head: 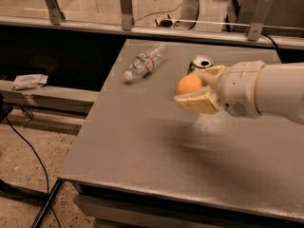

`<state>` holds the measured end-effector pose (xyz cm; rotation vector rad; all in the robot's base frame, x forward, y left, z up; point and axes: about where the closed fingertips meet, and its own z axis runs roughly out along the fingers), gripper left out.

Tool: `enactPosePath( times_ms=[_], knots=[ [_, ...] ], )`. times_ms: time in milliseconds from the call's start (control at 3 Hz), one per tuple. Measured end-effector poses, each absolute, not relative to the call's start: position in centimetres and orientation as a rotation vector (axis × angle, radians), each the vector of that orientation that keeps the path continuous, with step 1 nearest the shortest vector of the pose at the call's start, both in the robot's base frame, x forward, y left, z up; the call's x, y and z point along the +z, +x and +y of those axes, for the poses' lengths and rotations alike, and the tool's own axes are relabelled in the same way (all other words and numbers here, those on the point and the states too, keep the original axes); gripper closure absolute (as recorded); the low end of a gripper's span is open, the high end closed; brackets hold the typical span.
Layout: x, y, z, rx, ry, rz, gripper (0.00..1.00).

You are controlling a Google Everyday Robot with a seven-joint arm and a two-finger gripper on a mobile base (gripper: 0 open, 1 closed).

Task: Move orange near green can

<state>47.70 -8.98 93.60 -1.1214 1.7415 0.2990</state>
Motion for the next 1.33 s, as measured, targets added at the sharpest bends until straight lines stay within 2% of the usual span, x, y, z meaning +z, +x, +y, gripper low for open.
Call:
enactPosePath(
  times_ms=[667, 1333],
  knots=[
    [93.5, 47.3, -8.5, 0.309, -1.131, 1.737, 1.0],
    [85.5, 49.7, -13.6, 0.563, -0.902, 1.953, 1.0]
  ],
)
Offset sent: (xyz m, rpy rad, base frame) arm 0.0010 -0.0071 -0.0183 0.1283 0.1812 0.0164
